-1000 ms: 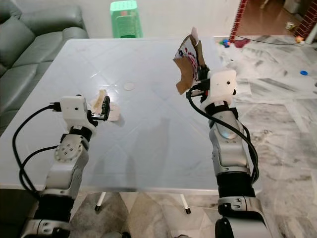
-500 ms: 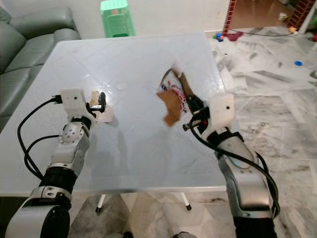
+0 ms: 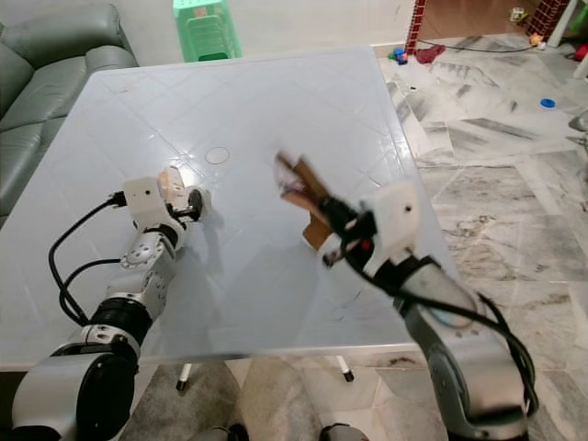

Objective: Picking trash to rubbish bin

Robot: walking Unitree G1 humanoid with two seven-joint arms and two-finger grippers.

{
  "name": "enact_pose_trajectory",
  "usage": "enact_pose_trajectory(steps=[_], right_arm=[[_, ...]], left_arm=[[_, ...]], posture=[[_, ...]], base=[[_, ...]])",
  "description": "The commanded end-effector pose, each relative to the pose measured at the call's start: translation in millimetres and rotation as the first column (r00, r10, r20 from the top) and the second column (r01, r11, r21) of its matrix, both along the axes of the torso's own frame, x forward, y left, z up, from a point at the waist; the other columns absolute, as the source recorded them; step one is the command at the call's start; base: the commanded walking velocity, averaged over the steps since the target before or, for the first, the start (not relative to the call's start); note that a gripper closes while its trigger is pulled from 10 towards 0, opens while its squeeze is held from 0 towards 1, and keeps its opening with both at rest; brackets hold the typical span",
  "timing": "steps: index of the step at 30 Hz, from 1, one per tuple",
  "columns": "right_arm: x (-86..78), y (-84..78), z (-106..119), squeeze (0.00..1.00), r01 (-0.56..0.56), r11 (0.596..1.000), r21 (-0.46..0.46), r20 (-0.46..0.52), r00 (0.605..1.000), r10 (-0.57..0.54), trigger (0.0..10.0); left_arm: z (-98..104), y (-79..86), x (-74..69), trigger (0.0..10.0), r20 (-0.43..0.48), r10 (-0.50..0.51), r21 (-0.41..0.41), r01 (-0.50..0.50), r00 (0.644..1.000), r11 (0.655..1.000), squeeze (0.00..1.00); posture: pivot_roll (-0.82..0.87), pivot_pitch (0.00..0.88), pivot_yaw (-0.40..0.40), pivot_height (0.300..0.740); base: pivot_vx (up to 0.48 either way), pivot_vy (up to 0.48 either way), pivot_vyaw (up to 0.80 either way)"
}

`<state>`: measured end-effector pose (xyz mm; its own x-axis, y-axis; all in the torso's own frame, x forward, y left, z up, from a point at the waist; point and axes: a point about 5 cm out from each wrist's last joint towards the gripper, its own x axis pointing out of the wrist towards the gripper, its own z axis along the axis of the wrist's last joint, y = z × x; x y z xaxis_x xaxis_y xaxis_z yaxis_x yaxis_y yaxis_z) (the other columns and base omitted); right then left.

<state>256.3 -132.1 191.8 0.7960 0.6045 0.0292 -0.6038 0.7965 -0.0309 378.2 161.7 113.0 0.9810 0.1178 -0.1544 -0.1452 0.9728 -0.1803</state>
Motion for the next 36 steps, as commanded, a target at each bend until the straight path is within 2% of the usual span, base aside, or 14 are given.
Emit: enact_pose_trajectory(steps=[1, 25, 36], right_arm=[[-4.9, 3.1, 3, 0.0, -0.033, 0.999, -0.003, 0.004, 0.999, 0.033, 0.0], [-5.1, 7.1, 5, 0.0, -0.047, 0.999, -0.009, -0.026, 0.999, 0.046, 0.0], [-3.5, 8.3, 6, 0.0, -0.056, 0.998, -0.007, -0.026, 0.998, 0.056, 0.0]], left_arm=[[-3, 5.8, -1.1, 0.0, -0.008, 0.026, -0.015, -0.027, 1.0, 1.0, 0.0], [-3, 6.1, -0.7, 0.0, 0.013, 0.005, -0.018, -0.005, 1.0, 1.0, 0.0], [-10, 17.7, -8.3, 0.0, 0.038, 0.045, 0.023, -0.046, 0.998, 0.999, 0.0]], posture=[[-0.29, 0.172, 0.058, 0.74], [-0.28, 0.168, 0.06, 0.74], [-0.26, 0.168, 0.055, 0.74]], base=[[0.0, 0.0, 0.0], [0.0, 0.0, 0.0], [0.0, 0.0, 0.0]])
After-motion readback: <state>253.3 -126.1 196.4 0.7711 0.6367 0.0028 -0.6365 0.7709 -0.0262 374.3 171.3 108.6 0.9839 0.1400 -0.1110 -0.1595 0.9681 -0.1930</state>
